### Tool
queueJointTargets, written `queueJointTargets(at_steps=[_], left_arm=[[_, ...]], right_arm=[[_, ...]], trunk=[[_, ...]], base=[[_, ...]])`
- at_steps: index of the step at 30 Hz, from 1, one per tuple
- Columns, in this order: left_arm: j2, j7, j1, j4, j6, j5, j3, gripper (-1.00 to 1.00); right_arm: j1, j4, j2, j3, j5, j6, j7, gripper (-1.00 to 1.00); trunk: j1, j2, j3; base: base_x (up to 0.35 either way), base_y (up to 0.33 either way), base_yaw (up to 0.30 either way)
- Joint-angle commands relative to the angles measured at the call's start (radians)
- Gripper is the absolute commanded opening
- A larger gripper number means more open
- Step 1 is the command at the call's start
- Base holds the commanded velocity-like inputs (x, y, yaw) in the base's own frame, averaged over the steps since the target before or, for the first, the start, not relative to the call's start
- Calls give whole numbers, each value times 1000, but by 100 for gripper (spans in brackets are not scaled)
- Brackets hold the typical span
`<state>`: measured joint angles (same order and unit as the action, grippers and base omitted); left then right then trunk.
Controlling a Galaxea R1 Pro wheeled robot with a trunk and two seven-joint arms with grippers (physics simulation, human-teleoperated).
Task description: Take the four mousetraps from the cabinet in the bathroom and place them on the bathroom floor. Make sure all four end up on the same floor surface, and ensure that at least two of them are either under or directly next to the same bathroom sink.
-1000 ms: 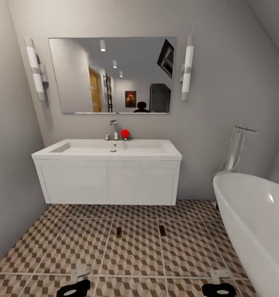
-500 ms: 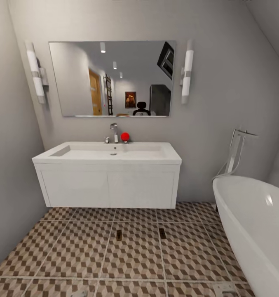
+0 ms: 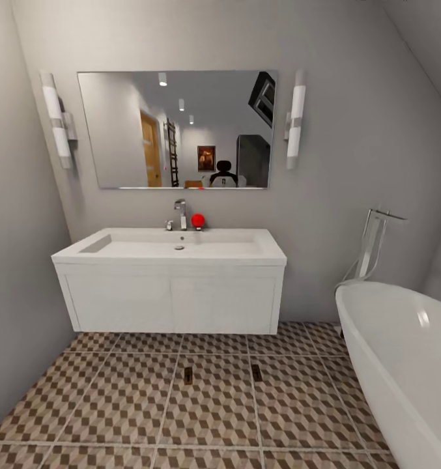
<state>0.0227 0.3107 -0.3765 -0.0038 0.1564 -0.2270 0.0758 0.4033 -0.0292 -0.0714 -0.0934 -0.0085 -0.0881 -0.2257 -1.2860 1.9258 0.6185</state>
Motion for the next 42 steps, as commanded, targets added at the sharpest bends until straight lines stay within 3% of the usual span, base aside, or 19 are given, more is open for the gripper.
queueJointTargets(at_steps=[1, 28, 42], left_arm=[[1, -1, 9, 1, 4, -9, 8, 100], [3, -24, 108, 1, 6, -9, 8, 100], [5, -24, 131, 1, 6, -9, 8, 100]], right_arm=[[-8, -3, 2, -8, -1, -4, -3, 100], [-140, -3, 5, -8, -2, -4, 51, 100], [-177, -3, 15, -8, -3, -4, 55, 100]], trunk=[[4, -7, -2], [108, -196, -87], [161, -294, -131]], base=[[0, 0, 0], [0, 0, 0], [0, 0, 0]])
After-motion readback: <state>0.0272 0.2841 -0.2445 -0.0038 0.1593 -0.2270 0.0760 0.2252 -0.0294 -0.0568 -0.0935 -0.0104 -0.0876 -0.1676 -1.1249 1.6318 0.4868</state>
